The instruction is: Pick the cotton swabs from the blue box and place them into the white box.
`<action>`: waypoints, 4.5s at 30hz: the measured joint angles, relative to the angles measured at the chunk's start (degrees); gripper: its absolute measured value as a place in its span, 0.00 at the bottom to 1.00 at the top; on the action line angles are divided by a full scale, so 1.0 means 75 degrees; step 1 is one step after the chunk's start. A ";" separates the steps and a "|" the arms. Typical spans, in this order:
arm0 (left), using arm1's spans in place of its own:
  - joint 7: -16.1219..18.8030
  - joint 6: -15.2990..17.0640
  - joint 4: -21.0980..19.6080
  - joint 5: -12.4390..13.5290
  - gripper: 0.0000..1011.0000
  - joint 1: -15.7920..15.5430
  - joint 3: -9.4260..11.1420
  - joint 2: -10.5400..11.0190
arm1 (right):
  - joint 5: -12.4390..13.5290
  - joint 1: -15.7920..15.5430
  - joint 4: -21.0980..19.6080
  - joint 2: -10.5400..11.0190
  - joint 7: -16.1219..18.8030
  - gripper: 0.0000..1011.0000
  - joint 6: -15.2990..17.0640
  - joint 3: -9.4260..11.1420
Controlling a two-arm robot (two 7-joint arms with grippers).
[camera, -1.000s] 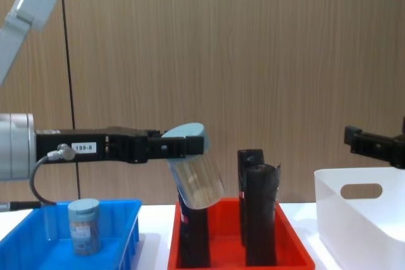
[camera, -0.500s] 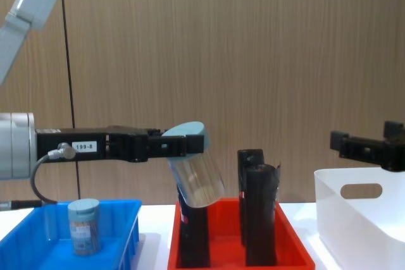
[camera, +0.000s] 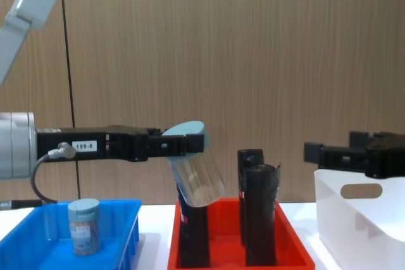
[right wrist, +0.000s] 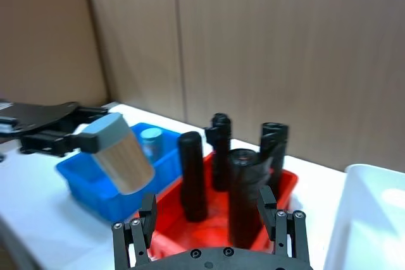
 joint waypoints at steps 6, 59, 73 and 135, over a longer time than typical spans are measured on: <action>-0.0001 -0.0003 0.0005 0.0000 0.67 -0.0004 0.0000 0.0000 | 0.0047 0.0236 0.0082 0.0062 0.0791 0.99 0.0371 -0.0049; 0.0000 -0.0002 0.0007 0.0001 0.67 -0.0006 -0.0001 0.0001 | -0.1613 0.1976 0.1945 -0.1101 0.1870 0.99 0.0493 -0.1160; 0.0000 -0.0001 0.0008 0.0001 0.67 -0.0006 -0.0001 0.0000 | -0.1818 0.2209 0.2284 -0.1311 0.1868 0.99 0.0317 -0.1347; -0.0004 -0.0003 0.0008 -0.0001 0.75 -0.0006 0.0000 0.0001 | -0.2076 0.2492 0.2676 -0.1615 0.1701 0.64 -0.0101 -0.1812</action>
